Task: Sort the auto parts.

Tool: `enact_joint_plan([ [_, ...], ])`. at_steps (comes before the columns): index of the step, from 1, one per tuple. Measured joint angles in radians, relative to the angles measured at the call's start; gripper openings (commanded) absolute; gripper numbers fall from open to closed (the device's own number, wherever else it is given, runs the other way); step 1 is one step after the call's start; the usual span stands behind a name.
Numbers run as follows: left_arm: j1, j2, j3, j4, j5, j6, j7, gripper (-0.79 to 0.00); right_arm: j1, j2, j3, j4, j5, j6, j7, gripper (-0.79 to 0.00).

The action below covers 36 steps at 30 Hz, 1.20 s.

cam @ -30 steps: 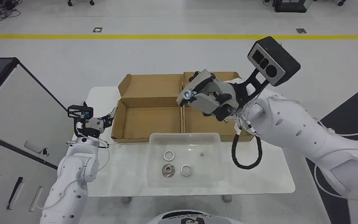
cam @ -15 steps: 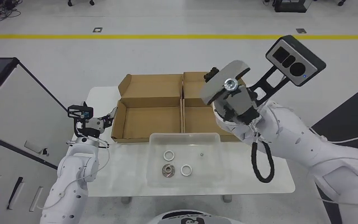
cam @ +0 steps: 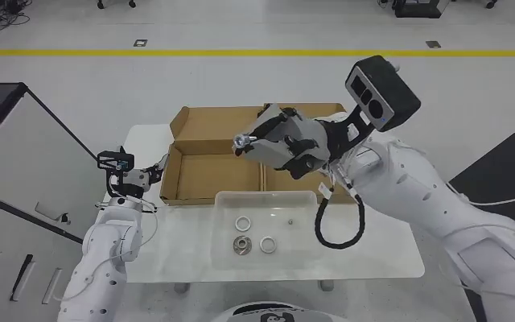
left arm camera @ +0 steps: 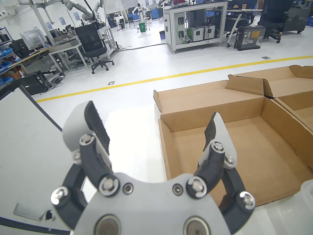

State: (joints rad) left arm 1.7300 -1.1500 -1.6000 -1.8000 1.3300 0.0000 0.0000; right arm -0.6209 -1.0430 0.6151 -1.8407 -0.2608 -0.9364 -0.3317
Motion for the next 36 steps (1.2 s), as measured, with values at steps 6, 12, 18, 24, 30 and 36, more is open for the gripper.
enact_joint_plan([
  [6,0.0,0.0,0.0,0.0,0.0,0.0,0.0,0.0,-0.037,-0.013,0.037,-0.022,0.041,0.003,0.025,-0.785],
  [12,0.0,0.0,0.0,0.0,0.0,0.0,0.0,0.0,-0.092,-0.032,0.078,-0.047,0.103,-0.032,-0.032,-0.785],
  [18,0.0,0.0,0.0,0.0,0.0,0.0,0.0,0.0,-0.141,-0.058,0.117,-0.06,0.123,-0.077,-0.098,-0.785],
  [24,0.0,0.0,0.0,0.0,0.0,0.0,0.0,0.0,-0.164,-0.084,0.145,-0.052,0.095,-0.072,-0.101,-0.785],
  [30,0.0,0.0,0.0,0.0,0.0,0.0,0.0,0.0,-0.165,-0.096,0.166,-0.042,0.041,0.01,0.017,-0.785],
  [36,0.0,0.0,0.0,0.0,0.0,0.0,0.0,0.0,-0.174,-0.103,0.182,-0.049,0.034,0.059,0.121,-0.785],
])
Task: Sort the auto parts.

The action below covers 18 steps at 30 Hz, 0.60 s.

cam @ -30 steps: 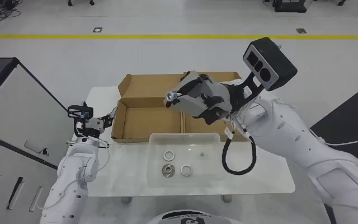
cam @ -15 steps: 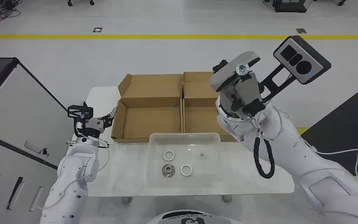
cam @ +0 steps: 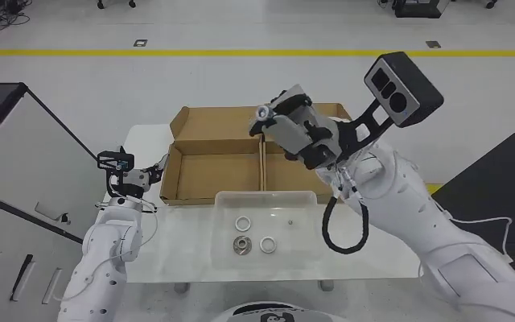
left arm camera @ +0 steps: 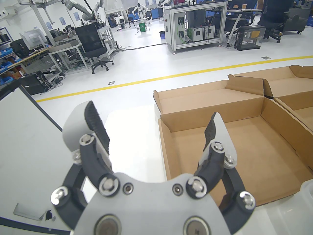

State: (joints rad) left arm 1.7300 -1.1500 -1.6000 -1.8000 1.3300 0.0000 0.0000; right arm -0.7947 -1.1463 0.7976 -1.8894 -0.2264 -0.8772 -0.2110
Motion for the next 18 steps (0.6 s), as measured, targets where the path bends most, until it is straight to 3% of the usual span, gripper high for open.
enact_joint_plan([
  [6,0.0,0.0,0.0,0.0,0.0,0.0,0.0,0.0,-0.013,-0.009,0.017,-0.01,0.016,0.008,0.057,-0.785],
  [18,0.0,0.0,0.0,0.0,0.0,0.0,0.0,0.0,-0.04,-0.05,0.032,-0.004,0.094,-0.117,-0.02,-0.785],
])
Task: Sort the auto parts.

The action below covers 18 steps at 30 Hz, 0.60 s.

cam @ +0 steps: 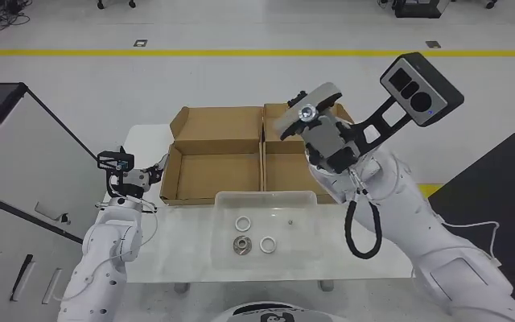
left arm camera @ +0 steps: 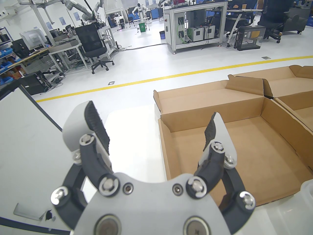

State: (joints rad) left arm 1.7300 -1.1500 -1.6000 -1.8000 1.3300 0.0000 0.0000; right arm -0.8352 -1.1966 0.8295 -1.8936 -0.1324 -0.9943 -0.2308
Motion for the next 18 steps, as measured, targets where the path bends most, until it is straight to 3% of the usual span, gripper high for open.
enact_joint_plan([
  [18,0.0,0.0,0.0,0.0,0.0,0.0,0.0,0.0,0.001,-0.009,-0.005,0.001,0.009,-0.018,0.01,-0.785],
])
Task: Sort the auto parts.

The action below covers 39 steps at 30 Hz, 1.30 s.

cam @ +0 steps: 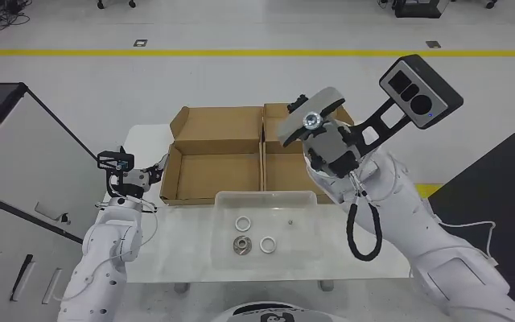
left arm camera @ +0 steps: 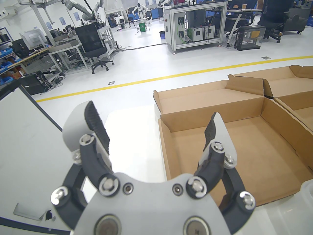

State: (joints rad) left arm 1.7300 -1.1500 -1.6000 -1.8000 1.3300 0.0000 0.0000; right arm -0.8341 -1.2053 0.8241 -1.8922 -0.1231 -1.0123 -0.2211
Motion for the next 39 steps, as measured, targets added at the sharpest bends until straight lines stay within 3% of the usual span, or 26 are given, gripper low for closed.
enact_joint_plan([
  [19,0.0,0.0,0.0,0.0,0.0,0.0,0.0,0.0,-0.001,0.0,0.0,0.0,0.0,0.001,0.0,-0.785],
  [24,0.0,0.0,0.0,0.0,0.0,0.0,0.0,0.0,-0.06,0.008,0.045,0.007,0.013,0.03,0.047,-0.785],
  [33,0.0,0.0,0.0,0.0,0.0,0.0,0.0,0.0,-0.22,0.071,0.244,0.016,0.049,0.087,0.32,-0.785],
  [39,0.0,0.0,0.0,0.0,0.0,0.0,0.0,0.0,-0.313,0.125,0.44,0.014,0.057,0.152,0.585,-0.785],
])
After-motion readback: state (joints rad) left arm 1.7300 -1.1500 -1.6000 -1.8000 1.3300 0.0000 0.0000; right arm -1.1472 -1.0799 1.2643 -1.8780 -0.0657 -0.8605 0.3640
